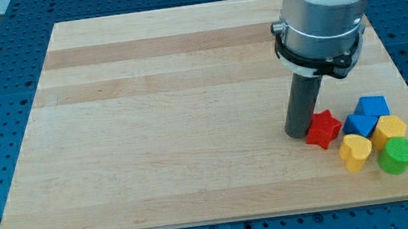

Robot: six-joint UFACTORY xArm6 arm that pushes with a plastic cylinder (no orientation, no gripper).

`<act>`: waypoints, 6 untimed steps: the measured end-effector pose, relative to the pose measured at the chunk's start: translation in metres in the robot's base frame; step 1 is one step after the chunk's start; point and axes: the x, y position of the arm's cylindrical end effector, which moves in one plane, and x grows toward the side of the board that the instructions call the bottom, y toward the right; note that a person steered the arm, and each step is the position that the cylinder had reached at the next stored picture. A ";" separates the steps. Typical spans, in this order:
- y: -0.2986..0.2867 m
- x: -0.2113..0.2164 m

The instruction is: Slide the green star closer to the group of blocks

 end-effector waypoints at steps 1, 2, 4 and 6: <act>0.002 -0.001; 0.002 -0.001; 0.007 -0.005; -0.046 -0.044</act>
